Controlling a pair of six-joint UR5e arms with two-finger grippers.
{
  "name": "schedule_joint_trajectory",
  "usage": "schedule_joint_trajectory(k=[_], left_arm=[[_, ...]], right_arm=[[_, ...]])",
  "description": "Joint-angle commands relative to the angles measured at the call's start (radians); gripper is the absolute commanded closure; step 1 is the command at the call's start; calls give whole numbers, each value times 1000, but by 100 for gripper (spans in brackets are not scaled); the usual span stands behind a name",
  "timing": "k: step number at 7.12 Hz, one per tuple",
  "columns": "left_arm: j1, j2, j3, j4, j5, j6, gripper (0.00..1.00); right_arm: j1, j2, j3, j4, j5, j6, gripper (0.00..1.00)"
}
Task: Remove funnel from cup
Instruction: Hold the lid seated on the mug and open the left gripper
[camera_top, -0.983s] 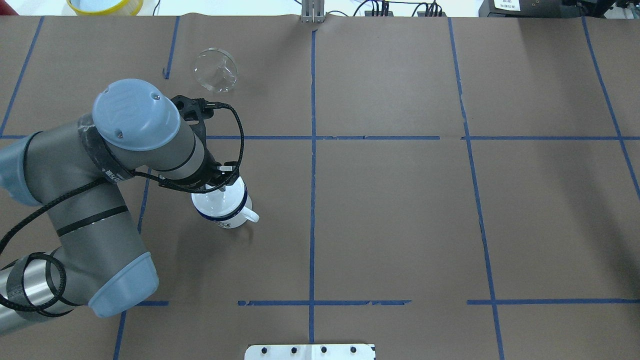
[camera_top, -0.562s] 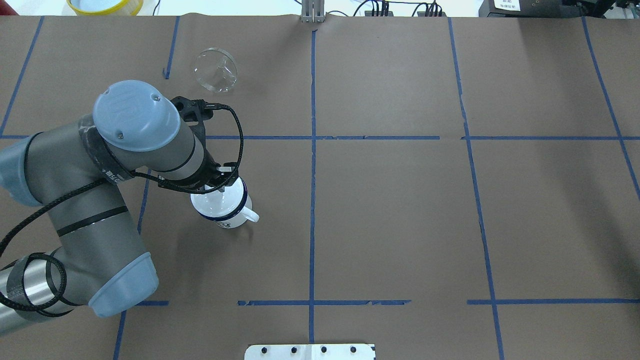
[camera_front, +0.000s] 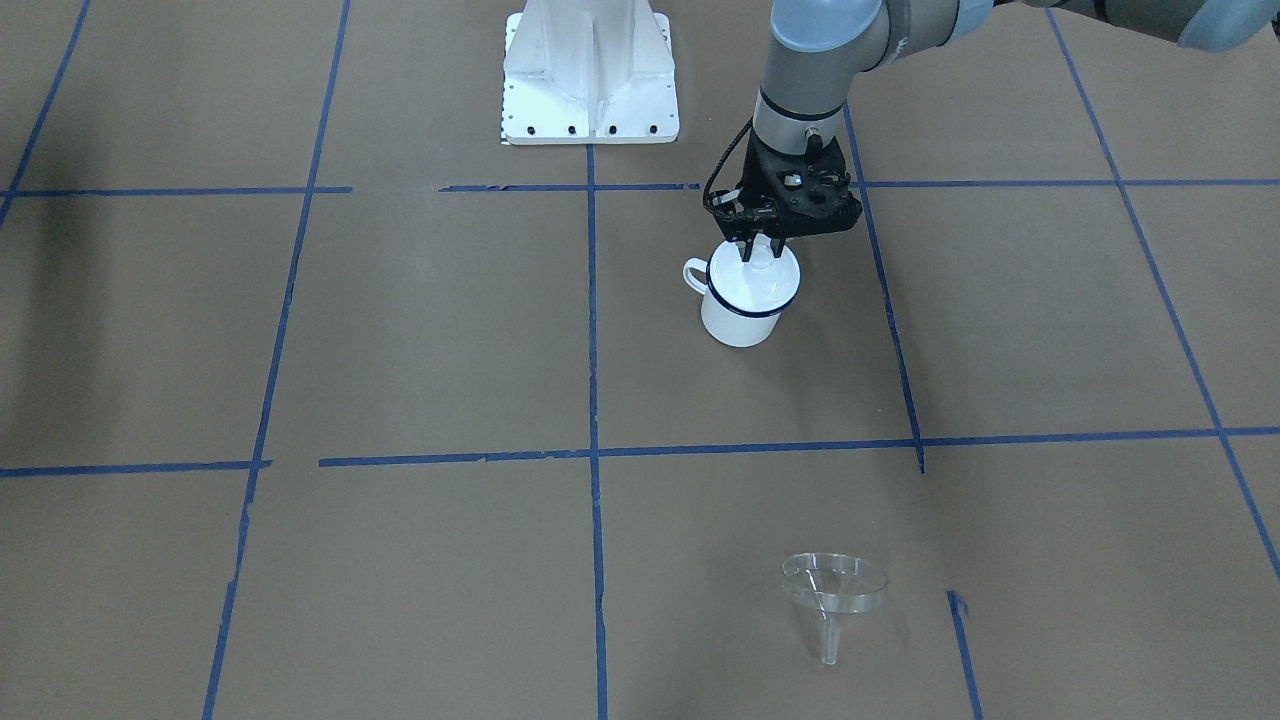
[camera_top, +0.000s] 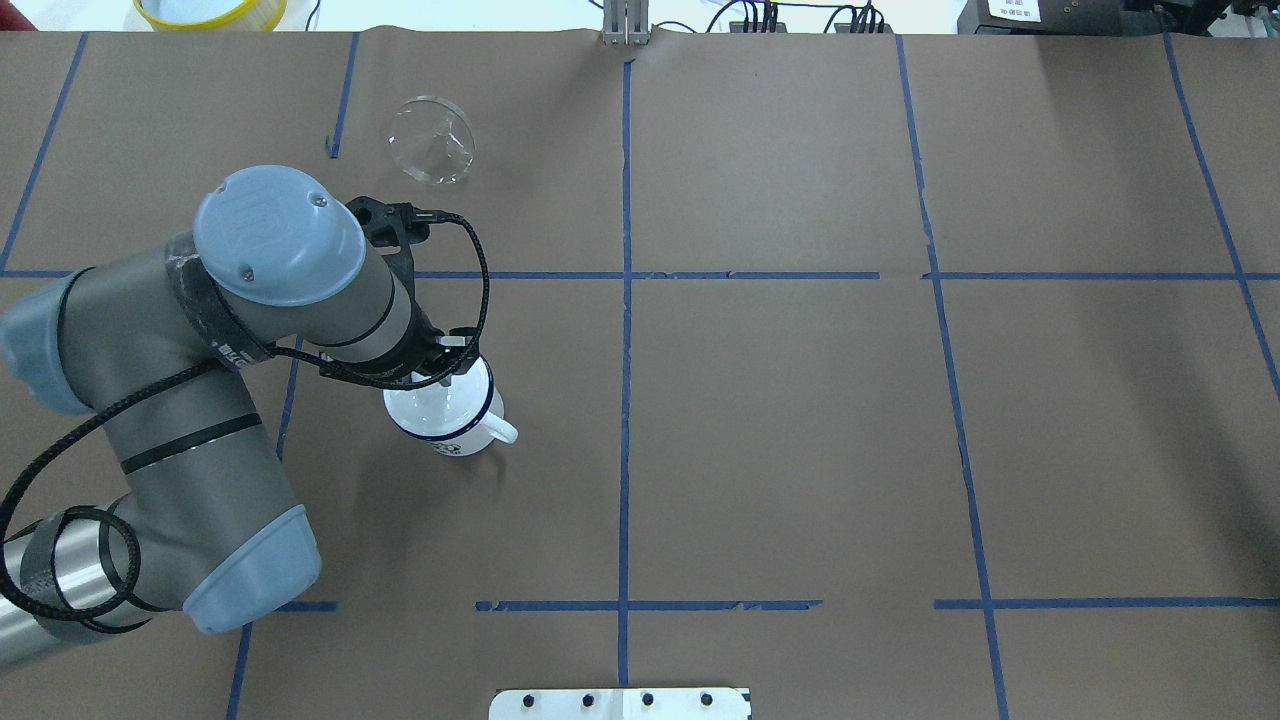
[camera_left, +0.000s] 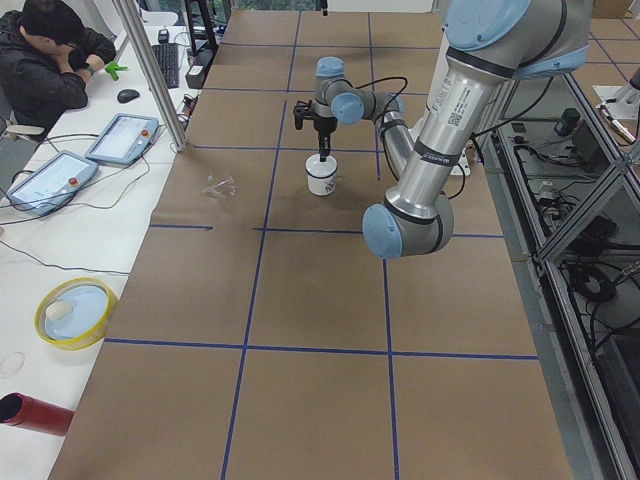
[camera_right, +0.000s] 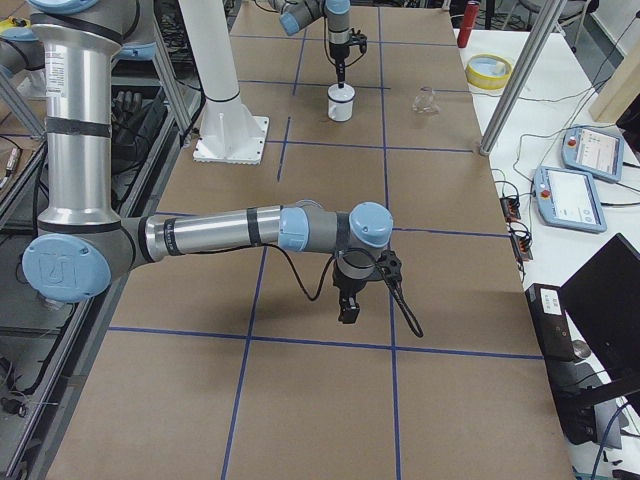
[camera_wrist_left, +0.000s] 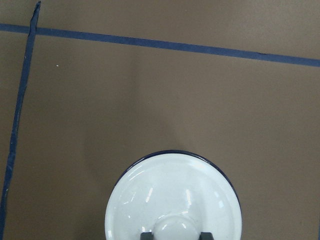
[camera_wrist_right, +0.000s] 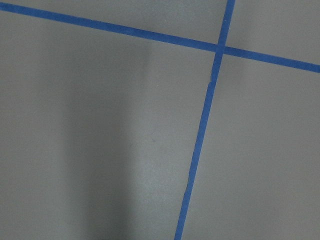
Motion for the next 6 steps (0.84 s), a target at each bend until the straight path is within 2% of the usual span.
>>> schedule_joint_trajectory(k=[1,2,3,4,5,6], left_arm=[[0,0,0,-2,0,4,23],[0,2,-5,-2,0,5,0],[-3,11,-14,-1,1,10,0],[-15,41,-64,-2,0,49,0],[-70,90,-112,-5,-18,142,0],[-203,142,-110,-33,-134,297,0]], right_arm=[[0,0,0,0,0,0,0],[0,0,0,0,0,0,0],[0,0,0,0,0,0,0],[0,0,0,0,0,0,0],[0,0,0,0,0,0,0],[0,0,0,0,0,0,0]])
